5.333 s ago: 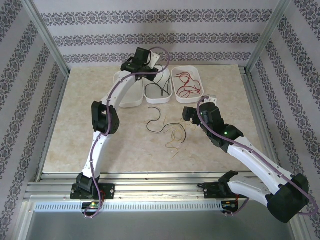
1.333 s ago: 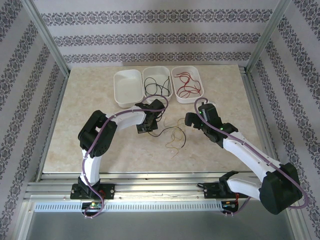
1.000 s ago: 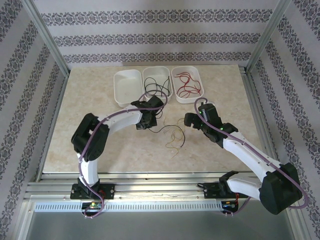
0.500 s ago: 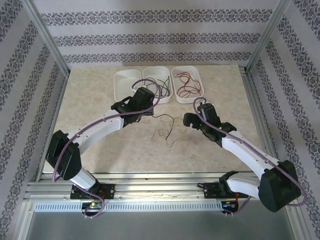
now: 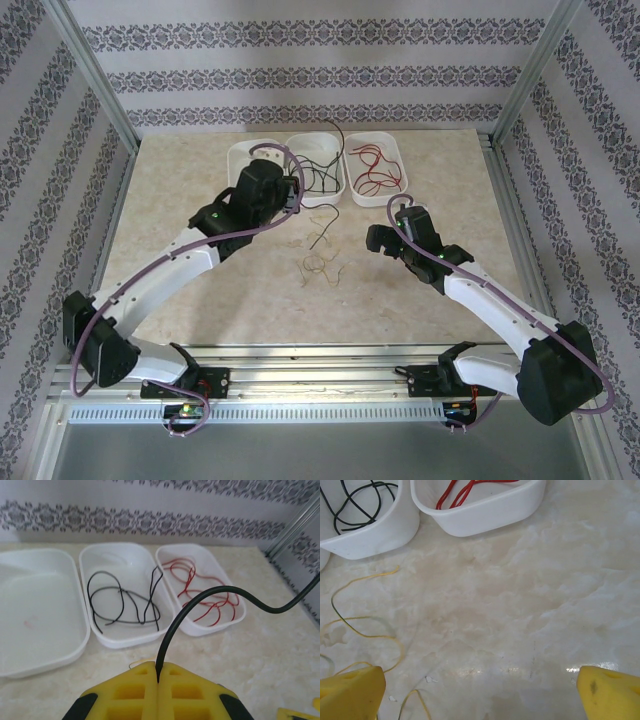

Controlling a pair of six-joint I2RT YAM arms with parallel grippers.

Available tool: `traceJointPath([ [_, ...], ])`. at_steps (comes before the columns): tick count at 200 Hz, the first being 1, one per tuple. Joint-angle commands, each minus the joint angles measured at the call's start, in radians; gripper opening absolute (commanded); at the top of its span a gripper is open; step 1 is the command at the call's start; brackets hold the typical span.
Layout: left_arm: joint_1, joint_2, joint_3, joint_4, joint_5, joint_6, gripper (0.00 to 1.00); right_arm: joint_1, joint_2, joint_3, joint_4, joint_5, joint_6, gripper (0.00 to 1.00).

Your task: Untangle the cables

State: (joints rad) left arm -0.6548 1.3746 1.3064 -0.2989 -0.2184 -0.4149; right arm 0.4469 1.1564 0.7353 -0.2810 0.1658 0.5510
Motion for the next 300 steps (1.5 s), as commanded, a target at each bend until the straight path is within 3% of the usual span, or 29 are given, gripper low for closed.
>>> traceJointPath([
  [1,-0.007,-0.036,0.048,0.045,-0.011,0.072,0.0,-0.01,0.004,0.022,0.027,-0.015,0.0,0.98],
  [75,-0.005,-0.159,-0.033,0.124,0.039,0.053,0.0,-0.008,-0.051,0.01,0.02,0.006,-0.01,0.98],
  [114,0.013,-0.231,-0.204,0.279,0.098,0.004,0.0,-0.005,-0.065,0.015,0.027,0.008,-0.013,0.98],
  [134,0.029,-0.239,-0.335,0.497,0.178,-0.034,0.0,0.001,-0.078,0.018,0.034,0.008,-0.022,0.98],
  [202,0.06,-0.12,-0.449,0.756,0.183,0.115,0.0,0.008,-0.137,0.014,0.03,0.029,-0.032,0.98],
  [266,0.097,0.017,-0.496,1.01,0.22,0.042,0.0,0.009,-0.13,0.016,0.038,0.03,-0.038,0.98],
  [300,0.102,0.097,-0.48,1.018,0.217,0.0,0.0,0.009,-0.127,0.018,0.037,0.029,-0.039,0.98],
])
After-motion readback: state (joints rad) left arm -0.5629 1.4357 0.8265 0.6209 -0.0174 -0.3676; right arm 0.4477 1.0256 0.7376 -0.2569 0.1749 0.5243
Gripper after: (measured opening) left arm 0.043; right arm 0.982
